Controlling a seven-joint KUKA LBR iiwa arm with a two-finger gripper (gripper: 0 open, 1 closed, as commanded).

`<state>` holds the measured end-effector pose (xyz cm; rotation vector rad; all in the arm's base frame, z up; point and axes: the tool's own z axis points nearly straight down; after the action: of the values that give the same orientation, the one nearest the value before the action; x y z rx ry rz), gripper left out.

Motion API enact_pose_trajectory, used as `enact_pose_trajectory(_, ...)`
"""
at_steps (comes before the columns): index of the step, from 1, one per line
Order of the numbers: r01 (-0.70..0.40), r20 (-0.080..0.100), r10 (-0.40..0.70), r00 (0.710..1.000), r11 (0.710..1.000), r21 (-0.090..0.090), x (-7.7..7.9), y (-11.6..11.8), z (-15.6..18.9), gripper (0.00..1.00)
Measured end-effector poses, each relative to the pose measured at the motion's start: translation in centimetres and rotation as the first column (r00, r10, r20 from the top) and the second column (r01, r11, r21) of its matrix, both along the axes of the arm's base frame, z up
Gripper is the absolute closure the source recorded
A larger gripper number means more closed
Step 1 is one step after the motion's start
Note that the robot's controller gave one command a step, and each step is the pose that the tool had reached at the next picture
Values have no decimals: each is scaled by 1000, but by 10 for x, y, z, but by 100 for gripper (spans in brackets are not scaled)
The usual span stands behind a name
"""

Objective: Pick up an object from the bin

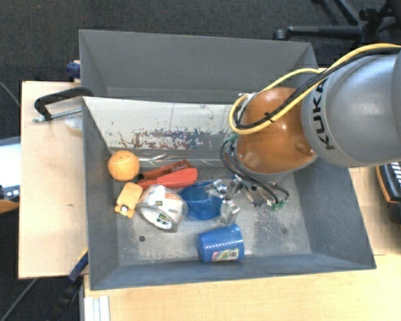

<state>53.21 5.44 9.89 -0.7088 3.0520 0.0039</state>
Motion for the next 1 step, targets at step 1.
enact_pose_trajectory(1, 0, -4, 0, 1000, 1000, 0, -1, 0, 11, 100)
